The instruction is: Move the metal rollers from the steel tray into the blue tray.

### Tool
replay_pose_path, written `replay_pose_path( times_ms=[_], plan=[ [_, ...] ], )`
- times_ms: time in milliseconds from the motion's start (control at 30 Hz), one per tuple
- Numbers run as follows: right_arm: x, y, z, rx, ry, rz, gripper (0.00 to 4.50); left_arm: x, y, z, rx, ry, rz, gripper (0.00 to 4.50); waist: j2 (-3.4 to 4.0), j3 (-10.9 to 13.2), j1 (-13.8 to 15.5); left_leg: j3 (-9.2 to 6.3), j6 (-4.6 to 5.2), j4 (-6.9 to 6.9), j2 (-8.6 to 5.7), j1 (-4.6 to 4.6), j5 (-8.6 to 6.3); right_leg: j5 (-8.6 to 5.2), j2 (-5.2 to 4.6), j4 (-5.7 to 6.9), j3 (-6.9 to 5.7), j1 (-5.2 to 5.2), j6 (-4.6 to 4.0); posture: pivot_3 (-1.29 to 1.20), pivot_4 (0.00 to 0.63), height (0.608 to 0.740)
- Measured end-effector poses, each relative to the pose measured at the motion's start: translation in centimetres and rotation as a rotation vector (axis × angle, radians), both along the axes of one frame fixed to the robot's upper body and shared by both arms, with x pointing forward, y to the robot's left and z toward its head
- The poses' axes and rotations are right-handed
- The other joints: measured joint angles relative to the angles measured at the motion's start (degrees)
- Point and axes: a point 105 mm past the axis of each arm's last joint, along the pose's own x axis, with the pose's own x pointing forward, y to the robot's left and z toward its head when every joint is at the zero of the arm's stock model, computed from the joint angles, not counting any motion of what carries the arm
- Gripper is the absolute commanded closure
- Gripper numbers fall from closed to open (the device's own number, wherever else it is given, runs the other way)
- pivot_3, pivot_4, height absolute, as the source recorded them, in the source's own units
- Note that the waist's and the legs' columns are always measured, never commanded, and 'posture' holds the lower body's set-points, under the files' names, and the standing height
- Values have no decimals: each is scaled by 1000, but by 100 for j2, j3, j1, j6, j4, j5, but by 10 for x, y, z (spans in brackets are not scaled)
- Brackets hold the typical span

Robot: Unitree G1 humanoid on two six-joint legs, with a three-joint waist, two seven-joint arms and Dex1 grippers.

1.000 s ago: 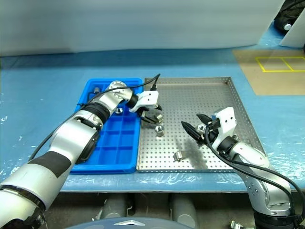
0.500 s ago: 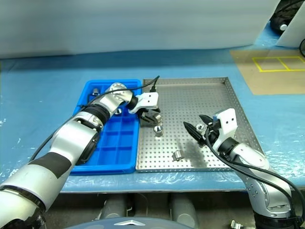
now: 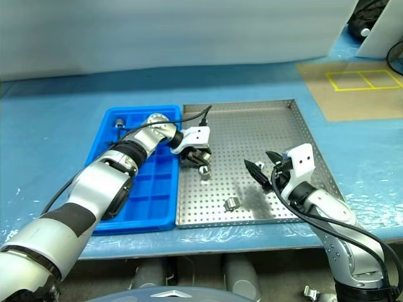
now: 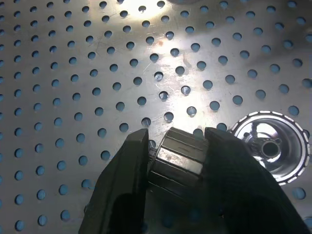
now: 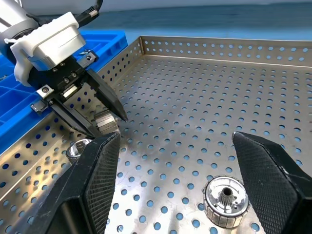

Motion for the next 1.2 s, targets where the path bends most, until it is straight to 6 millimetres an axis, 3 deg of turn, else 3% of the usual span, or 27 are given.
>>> replay_pose_path(
  times_ms=[433,600,767,1033,1200],
  plan=[
    [8,2,5,7,-28,7,747,7,5,6,-61,-9,64,3117,-1,1,-31,0,0,-2,-1,-12,0,0,2,0,0,-15,0,-474,150,740],
    [15,9,6,13,-30,45,747,13,9,33,-271,68,132,3117,0,3,-1,-1,1,-3,0,-42,0,1,-6,0,-1,-39,-2,-420,150,740],
    [28,21,20,28,-72,117,747,18,13,65,-420,89,150,3117,1,4,50,-1,7,-2,-1,-44,-3,2,-11,1,-1,-41,-3,-327,150,740],
    [45,66,57,61,-132,430,747,14,51,93,-478,91,120,3117,9,17,215,-2,2,-8,8,-40,1,0,-9,17,-5,-48,-10,-82,150,740],
    [52,105,54,80,-94,638,747,6,92,85,-482,92,185,3117,13,18,437,-2,-1,-15,13,-44,2,-6,-11,25,-12,-60,-22,64,150,740]
  ],
)
